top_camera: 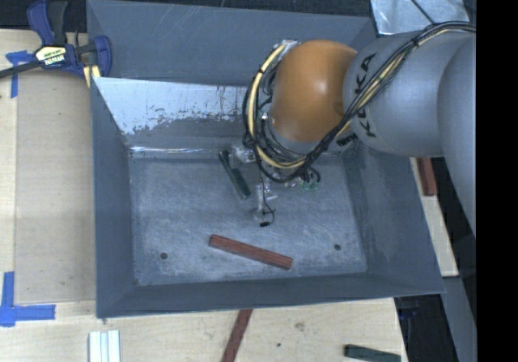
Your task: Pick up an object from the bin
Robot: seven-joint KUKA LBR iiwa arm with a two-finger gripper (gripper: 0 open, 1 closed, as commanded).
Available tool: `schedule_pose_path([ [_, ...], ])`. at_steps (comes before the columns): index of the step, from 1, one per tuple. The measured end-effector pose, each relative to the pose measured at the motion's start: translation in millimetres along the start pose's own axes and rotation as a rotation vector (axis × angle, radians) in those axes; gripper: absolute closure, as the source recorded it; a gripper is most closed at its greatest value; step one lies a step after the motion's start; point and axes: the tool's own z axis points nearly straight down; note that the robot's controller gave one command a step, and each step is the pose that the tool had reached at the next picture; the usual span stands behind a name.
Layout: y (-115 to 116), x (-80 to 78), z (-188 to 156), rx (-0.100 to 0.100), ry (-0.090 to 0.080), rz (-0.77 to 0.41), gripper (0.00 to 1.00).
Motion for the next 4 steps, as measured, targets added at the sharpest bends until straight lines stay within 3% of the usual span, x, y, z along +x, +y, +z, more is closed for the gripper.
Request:
schedule_pose_path([
  [1, -24.0, -25.2, 28.4, 0.001, -0.007, 0.114, 1.0],
  [2, -24.1, -25.0, 28.9, 0.001, -0.008, 0.115, 0.0],
  [3, -24.1, -25.0, 29.0, 0.001, -0.008, 0.115, 0.0],
  [4, -18.6, -25.1, 30.1, 0.004, -0.01, -0.531, 1.0],
])
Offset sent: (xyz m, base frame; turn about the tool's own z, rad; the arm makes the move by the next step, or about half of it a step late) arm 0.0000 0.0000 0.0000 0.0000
